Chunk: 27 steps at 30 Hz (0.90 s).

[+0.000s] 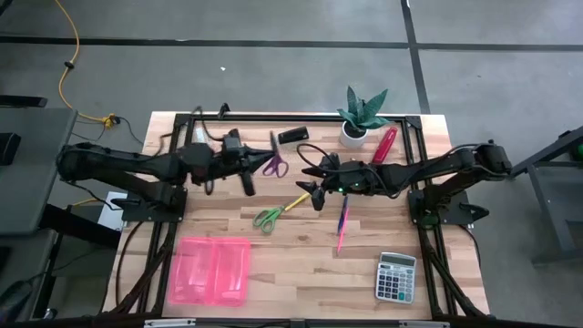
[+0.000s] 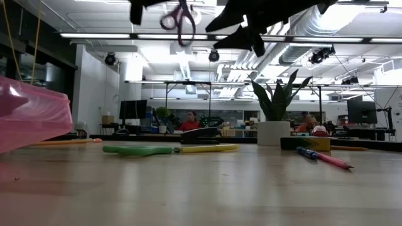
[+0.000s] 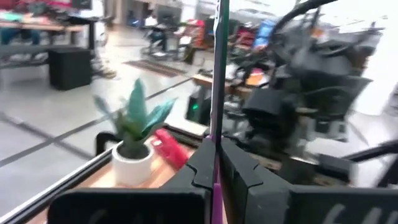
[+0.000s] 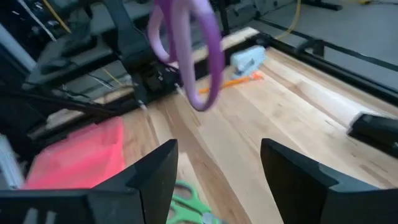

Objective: Pack school essentials
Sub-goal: Put the purple scissors into the supply box

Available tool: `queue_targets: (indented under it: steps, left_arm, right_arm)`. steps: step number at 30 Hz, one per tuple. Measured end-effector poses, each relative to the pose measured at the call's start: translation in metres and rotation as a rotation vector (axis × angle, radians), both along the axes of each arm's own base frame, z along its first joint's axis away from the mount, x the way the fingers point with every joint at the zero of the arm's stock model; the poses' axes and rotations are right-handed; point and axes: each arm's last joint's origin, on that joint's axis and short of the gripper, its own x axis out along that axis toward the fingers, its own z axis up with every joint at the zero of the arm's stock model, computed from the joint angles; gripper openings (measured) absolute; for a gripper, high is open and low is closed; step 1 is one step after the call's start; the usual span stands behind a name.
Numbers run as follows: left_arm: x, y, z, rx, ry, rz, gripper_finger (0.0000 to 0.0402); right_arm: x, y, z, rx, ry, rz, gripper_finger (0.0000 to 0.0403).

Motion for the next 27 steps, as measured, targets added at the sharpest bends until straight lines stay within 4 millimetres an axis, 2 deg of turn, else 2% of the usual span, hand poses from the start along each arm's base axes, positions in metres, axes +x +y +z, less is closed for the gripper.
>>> queue_targets:
  steps: [7, 10, 13, 19, 27]
  left_arm:
    - [-0.047, -0.026, 0.023, -0.045, -0.029, -0.271, 0.0000]
    - [-0.065, -0.040, 0.021, -0.139, 0.019, -0.411, 0.0000]
    - [-0.075, -0.058, 0.011, -0.253, 0.133, -0.514, 0.0000]
    - [-0.083, -0.093, -0.015, -0.435, 0.395, -0.613, 0.0000]
    - [-0.068, -0.137, -0.048, -0.557, 0.612, -0.580, 0.0000]
  right_arm:
    - [-0.008, 0.000, 0.012, 0.005, -0.026, 0.030, 0.0222]
    - [-0.009, 0.000, 0.012, 0.006, -0.025, 0.034, 0.0222]
    - [-0.009, 0.001, 0.011, 0.029, -0.021, 0.039, 0.0222]
    - [-0.009, 0.001, 0.010, 0.044, -0.014, 0.040, 0.0222]
    - [-0.010, 0.001, 0.008, 0.057, 0.009, 0.034, 0.0222]
